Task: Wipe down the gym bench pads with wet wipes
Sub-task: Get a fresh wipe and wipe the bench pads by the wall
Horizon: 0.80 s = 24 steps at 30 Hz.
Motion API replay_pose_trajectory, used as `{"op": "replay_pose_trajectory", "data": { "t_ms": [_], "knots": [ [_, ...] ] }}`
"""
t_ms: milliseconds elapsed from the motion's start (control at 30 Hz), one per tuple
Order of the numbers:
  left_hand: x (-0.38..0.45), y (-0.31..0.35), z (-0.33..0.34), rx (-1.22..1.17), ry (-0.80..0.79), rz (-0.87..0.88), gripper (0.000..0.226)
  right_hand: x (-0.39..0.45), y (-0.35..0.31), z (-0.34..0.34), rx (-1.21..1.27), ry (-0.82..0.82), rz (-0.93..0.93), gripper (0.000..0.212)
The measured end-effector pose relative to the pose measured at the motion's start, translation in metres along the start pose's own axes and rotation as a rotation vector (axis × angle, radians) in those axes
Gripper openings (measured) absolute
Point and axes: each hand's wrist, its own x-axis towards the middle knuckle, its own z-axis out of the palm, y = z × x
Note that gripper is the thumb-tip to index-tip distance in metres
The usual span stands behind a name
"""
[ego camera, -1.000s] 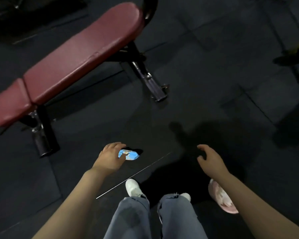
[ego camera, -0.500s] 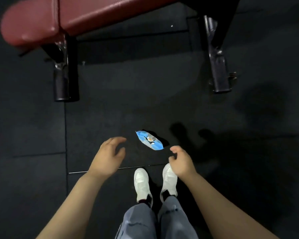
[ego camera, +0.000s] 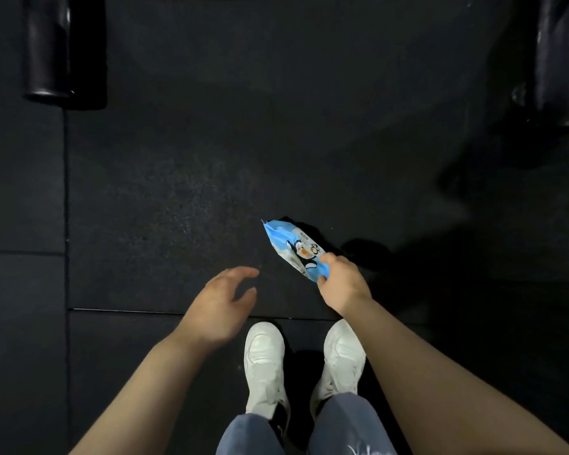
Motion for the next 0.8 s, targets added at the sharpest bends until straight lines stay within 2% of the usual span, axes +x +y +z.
{"op": "replay_pose_trajectory", "data": {
  "t_ms": [167, 267, 400, 600, 700, 800],
  "knots": [
    [0.012, -0.032, 0.019, -0.016, -0.037, -0.024, 0.035, 0.024, 0.001, 0.034, -0.156, 0.173, 0.015, 0.036],
    [0.016, -0.037, 0.024, -0.037, -0.04, -0.034, 0.034, 0.026, 0.002, 0.035, -0.198, 0.234, -0.016, 0.026],
    [0.008, -0.028, 0.023, -0.105, -0.057, -0.08, 0.035, 0.003, -0.006, 0.019, -0.078, 0.272, -0.089, 0.017],
    [-0.029, 0.023, 0.008, -0.423, -0.041, -0.12, 0.037, -0.077, -0.026, -0.042, 0.159, 0.327, -0.201, 0.001],
    [-0.06, 0.07, -0.009, -0.537, -0.001, -0.094, 0.053, -0.133, -0.042, -0.085, 0.294, 0.4, -0.323, 0.004],
    [-0.103, 0.118, -0.03, -0.603, 0.052, -0.058, 0.047, -0.196, -0.061, -0.127, 0.339, 0.445, -0.444, 0.01]
  ]
}}
